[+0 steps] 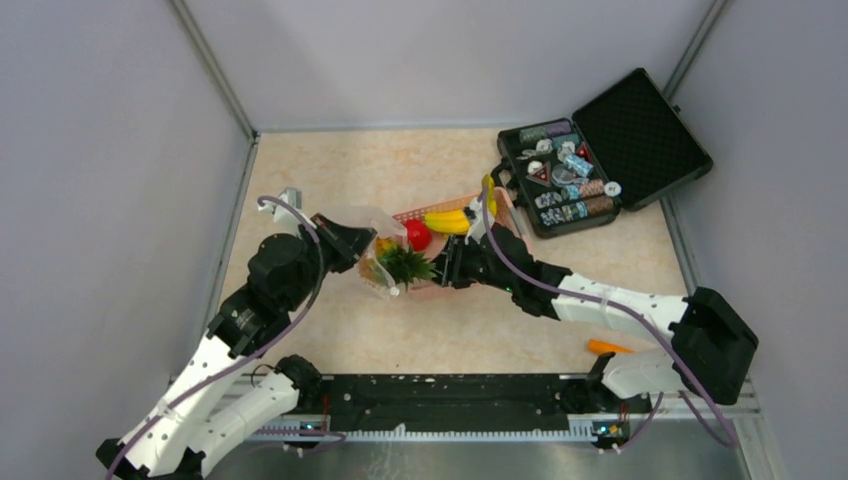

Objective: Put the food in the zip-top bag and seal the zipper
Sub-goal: Adjust the zipper food storage bag at the center of the board.

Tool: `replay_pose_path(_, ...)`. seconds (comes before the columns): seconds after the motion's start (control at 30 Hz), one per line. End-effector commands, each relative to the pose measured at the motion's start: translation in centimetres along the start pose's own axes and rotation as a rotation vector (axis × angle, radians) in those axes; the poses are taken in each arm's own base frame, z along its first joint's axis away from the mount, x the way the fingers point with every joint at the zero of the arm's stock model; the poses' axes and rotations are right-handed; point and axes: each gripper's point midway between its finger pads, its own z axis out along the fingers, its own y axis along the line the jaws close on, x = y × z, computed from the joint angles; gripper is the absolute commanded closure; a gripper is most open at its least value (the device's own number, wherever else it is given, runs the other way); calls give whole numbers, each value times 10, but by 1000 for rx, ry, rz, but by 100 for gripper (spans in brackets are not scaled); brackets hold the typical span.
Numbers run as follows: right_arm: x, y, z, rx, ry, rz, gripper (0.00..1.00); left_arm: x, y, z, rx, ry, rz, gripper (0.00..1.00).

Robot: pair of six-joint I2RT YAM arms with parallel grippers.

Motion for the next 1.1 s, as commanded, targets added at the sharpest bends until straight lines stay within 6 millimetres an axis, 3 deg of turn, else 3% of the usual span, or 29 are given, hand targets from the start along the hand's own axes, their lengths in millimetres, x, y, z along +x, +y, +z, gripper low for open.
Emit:
replay_pose_path(0.0,-14,27,12,-37,-45,-49,64,-11,-18,-1,73,-39,0,100)
replay_pose_path(0.17,-27,27,13,31,-86,-101,100,-10,-15,-2,64,-40,8,100)
replay_pose_path(0.27,-54,48,2,9,-136,-162,100,-14,-7,-6,16,-50,49,100)
replay_pose_path(0.37,-78,73,-10,-31,-187,-207,100,-33,14,-18,-116,-113,135,100)
replay_pose_path(0.5,-95,104,-16,-108,-202,-244,100,-57,35,-41,-268,-174,238,100)
replay_pose_path(0.7,-107,123,-8,-136,-194,-274,100,-83,10,-68,-189,-254,259,100)
replay_pose_path(0.8,-110,126,-4,-146,-205,-281,100,-88,9,-73,-189,-271,271,100)
replay_pose_path(0.9,-98,122,11,-147,-151,-287,100,-83,10,-71,-182,-251,269,100)
replay_pose_path(1.07,-80,89,35,-64,-128,-218,100,-67,5,-56,-140,-172,313,100)
